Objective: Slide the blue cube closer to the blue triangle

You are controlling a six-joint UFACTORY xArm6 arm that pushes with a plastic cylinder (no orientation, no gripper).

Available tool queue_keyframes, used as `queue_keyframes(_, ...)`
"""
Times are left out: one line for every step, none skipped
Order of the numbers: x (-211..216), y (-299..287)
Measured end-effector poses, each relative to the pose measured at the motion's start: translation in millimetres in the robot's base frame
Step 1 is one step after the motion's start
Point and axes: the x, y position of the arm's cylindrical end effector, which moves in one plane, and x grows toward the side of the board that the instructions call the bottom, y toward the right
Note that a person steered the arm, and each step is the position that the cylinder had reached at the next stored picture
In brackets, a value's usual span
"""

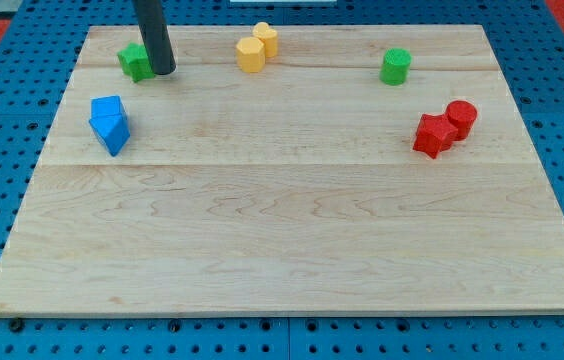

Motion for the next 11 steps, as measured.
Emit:
queue_keyframes(0, 0)
queue_keyframes(-11, 0)
queue_keyframes(-19, 0)
queue_keyframes(-5, 18)
queue_keyframes(6, 26)
queue_keyframes(6, 18)
queue_keyframes(6, 1)
queue_keyframes(13, -14)
queue_keyframes(16, -23)
queue_keyframes(16, -26)
queue_keyframes(49, -32)
